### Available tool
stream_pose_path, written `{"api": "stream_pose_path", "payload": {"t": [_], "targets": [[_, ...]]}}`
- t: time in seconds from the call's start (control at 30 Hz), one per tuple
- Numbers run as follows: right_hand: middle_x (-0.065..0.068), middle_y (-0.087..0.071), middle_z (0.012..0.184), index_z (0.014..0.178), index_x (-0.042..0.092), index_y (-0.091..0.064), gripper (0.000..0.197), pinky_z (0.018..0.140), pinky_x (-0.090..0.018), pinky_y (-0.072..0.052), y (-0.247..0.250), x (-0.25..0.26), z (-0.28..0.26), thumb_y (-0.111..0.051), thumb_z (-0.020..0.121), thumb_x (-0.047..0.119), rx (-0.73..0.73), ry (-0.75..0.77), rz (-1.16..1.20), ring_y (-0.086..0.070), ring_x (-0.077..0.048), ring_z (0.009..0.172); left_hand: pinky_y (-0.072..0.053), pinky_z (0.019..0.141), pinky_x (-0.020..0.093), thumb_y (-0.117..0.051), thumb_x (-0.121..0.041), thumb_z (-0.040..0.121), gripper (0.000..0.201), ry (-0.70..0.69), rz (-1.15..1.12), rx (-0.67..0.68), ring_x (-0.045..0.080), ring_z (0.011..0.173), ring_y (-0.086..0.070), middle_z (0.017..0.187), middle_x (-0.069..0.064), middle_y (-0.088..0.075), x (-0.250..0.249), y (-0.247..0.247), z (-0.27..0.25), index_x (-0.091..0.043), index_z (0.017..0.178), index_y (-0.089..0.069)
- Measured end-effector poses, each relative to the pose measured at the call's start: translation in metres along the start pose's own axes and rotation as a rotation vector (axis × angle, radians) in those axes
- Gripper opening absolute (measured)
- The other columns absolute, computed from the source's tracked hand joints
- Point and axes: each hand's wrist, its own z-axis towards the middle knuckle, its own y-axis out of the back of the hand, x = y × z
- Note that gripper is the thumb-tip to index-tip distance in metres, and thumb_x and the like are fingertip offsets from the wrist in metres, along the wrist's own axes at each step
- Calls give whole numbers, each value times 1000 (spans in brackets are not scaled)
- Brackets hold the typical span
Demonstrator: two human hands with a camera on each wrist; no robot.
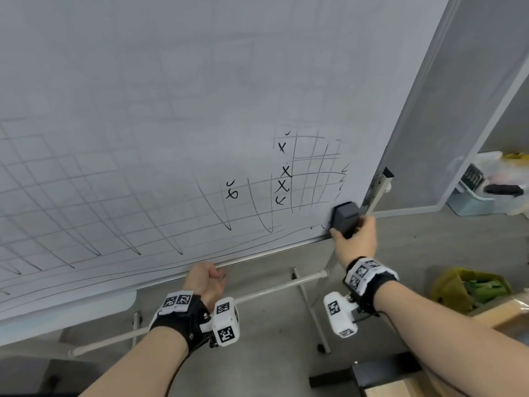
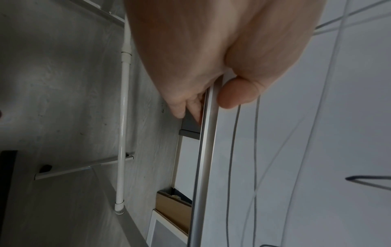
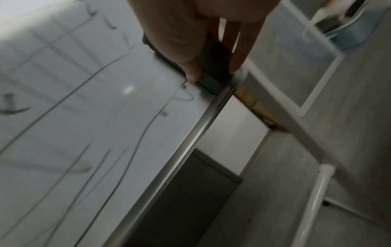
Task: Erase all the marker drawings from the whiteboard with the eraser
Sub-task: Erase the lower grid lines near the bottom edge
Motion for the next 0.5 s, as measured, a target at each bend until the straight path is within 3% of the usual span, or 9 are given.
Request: {"api": "stream_pose_path", "payload": {"t": [0.03,0.1,0.13,0.2,0.23,0.3,0.33,0.43,0.5], "targets": [[-1,-59,101,101,18,-46,45,81,-29,-44,-10,4,-13,-82,76,12,43,9,7,-60,-22,94,-27,116,42,-17,13,79,33,11,-6,23,30,123,-44,122,14,-38,0,-2,-2,-2,81,-46],[3,-58,99,101,19,-47,46,79,-25,-43,-32,9,-39,-84,74,15,148,48,9,-58,-15,90,-24,118,44,-15,13,81,30,2,-8,28,31,129,-41,121,14,-37,-2,-4,-3,-2,73,-40],[5,-57,99,101,20,-47,47,77,-19,-42,-40,9,-48,-85,73,15,196,74,27,-57,-10,88,-24,118,44,-15,13,82,31,-9,-3,32,32,132,-39,122,15,-37,-3,-4,-2,5,80,-45],[9,-57,98,102,20,-47,48,74,-11,-41,-45,6,-48,-85,73,12,209,91,73,-56,-3,87,-24,118,44,-15,13,82,45,-9,-1,28,34,137,-37,126,19,-39,-5,-3,-1,19,113,-48],[7,-57,98,102,19,-47,49,76,-13,-43,-41,3,-40,-85,73,11,164,66,94,-58,-6,87,-24,118,43,-15,13,82,47,-6,4,12,34,138,-36,127,19,-39,-5,-3,-1,17,113,-49],[-3,-60,101,103,18,-45,51,83,-29,-48,-23,-7,-13,-84,72,8,24,4,106,-62,-22,93,-23,118,42,-14,13,82,35,-4,11,10,33,140,-35,128,16,-40,-5,-4,-6,3,81,-47],[-9,-61,104,104,17,-44,52,86,-34,-49,-12,-12,1,-84,72,8,-37,-31,94,-63,-28,97,-22,118,42,-14,13,82,33,-6,8,8,32,140,-34,129,15,-41,-4,-5,-6,-3,74,-42],[-14,-62,110,108,14,-44,52,86,-32,-46,12,-17,24,-84,74,10,-93,-92,31,-63,-31,101,-20,119,43,-15,14,79,33,-9,24,11,28,135,-39,124,13,-42,1,-5,-4,-5,73,-40],[-12,-62,108,105,16,-43,52,84,-31,-45,8,-11,19,-84,74,11,-66,-72,24,-63,-30,99,-19,119,42,-19,17,67,31,-5,29,15,28,120,-44,113,11,-43,2,-6,-4,-6,72,-40]]}}
